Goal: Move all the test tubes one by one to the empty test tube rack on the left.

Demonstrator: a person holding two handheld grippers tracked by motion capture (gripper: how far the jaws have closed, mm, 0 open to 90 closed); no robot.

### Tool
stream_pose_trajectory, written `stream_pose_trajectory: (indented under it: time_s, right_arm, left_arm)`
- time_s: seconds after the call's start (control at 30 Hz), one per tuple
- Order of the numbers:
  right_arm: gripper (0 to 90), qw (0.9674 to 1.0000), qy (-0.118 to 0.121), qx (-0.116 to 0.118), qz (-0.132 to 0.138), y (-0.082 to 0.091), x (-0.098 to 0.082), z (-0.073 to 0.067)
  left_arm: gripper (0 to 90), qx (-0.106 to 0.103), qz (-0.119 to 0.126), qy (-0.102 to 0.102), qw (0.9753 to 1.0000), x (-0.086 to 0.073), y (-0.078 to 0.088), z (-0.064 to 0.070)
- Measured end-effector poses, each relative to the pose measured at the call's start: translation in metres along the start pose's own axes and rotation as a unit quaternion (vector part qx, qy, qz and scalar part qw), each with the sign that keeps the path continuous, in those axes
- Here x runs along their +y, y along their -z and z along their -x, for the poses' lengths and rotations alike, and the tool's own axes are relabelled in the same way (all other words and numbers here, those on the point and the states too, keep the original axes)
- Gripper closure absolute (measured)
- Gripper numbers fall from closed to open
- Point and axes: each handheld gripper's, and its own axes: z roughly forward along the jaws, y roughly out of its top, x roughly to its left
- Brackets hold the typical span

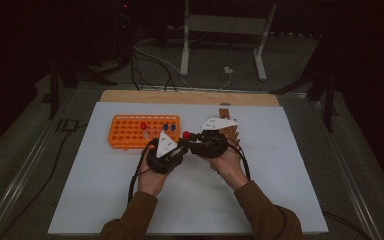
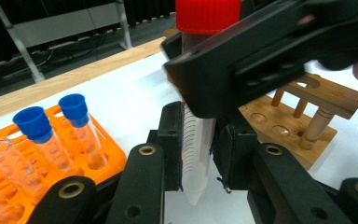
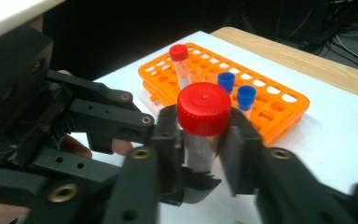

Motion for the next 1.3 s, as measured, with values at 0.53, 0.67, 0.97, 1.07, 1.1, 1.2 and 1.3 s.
stream_pose_trajectory:
  time_s: [0.53, 0.67, 0.97, 1.07, 1.1, 1.2, 1.3]
  right_arm:
    - [9.6, 0.9984, -0.018, -0.050, 0.020, 0.016, -0.005, 0.016]
    - [3.1, 0.9974, -0.012, -0.069, 0.013, 0.018, -0.008, 0.018]
    - [0.8, 0.9944, 0.011, -0.105, 0.006, 0.024, -0.013, 0.017]
    - [0.8, 0.9938, 0.014, -0.110, 0.006, 0.027, -0.015, 0.018]
    - [0.8, 0.9935, 0.012, -0.113, 0.005, 0.028, -0.015, 0.018]
    - [0.8, 0.9931, 0.008, -0.116, 0.007, 0.030, -0.018, 0.020]
    - [0.8, 0.9929, 0.006, -0.118, 0.007, 0.033, -0.020, 0.022]
  left_arm:
    - [74.2, 0.038, 0.011, 0.025, 0.9989, -0.007, 0.022, -0.028]
    - [74.2, 0.046, 0.013, 0.028, 0.9985, -0.009, 0.028, -0.033]
    - [74.2, 0.058, 0.017, 0.034, 0.9976, -0.010, 0.036, -0.042]
    - [74.2, 0.062, 0.019, 0.037, 0.9972, -0.010, 0.039, -0.046]
    - [74.2, 0.064, 0.020, 0.038, 0.9971, -0.010, 0.040, -0.047]
    - [74.2, 0.070, 0.023, 0.041, 0.9964, -0.010, 0.044, -0.051]
    - [74.2, 0.076, 0.026, 0.045, 0.9958, -0.009, 0.049, -0.056]
